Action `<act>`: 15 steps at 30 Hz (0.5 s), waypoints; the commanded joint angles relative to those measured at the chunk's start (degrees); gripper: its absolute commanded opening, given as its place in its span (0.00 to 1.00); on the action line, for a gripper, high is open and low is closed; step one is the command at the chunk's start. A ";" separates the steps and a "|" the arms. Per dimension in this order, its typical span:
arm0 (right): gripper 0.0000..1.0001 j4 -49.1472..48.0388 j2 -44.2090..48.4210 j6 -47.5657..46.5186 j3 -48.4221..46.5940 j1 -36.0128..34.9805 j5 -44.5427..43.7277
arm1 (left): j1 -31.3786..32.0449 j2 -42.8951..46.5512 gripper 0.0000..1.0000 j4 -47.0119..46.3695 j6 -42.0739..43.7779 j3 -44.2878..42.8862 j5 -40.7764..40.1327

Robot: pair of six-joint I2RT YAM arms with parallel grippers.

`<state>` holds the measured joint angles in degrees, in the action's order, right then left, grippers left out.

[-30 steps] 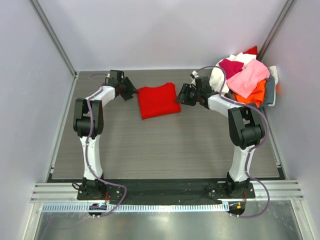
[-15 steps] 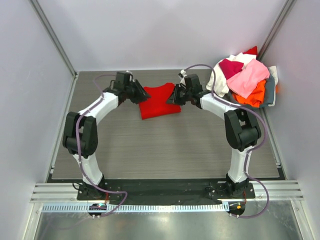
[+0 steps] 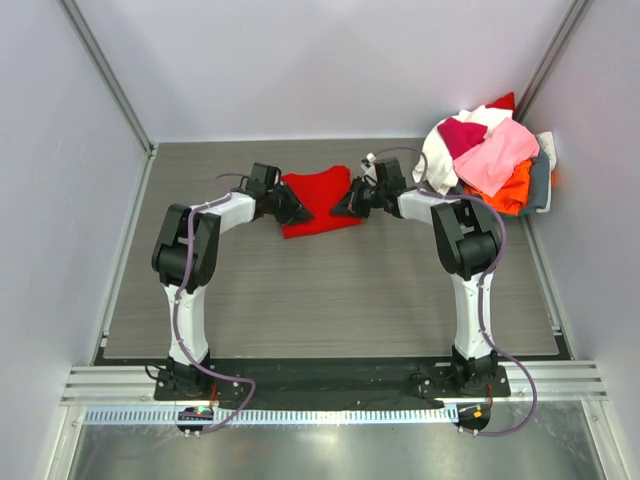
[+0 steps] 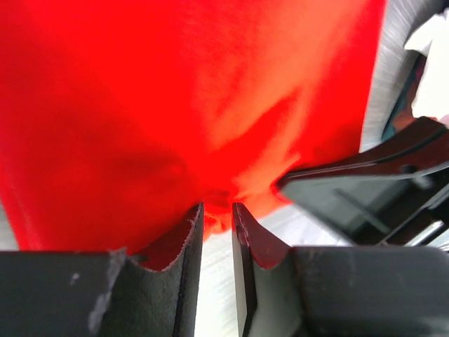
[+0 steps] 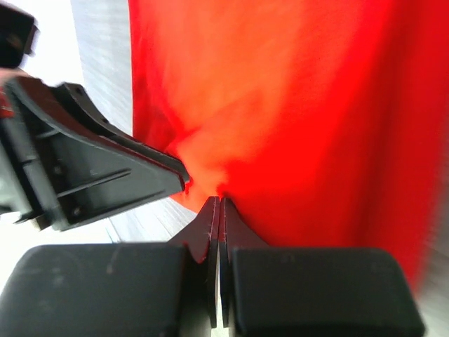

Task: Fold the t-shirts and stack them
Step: Fold the tshirt

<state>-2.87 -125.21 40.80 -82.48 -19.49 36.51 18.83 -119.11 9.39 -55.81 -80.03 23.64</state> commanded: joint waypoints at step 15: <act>0.01 -3.01 1.45 0.25 4.61 9.20 2.52 | -2.83 4.50 0.42 -14.22 0.53 10.86 3.78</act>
<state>-5.17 -126.06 42.19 -77.89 -9.37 38.85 16.34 -117.08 -3.31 -56.93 -69.91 27.11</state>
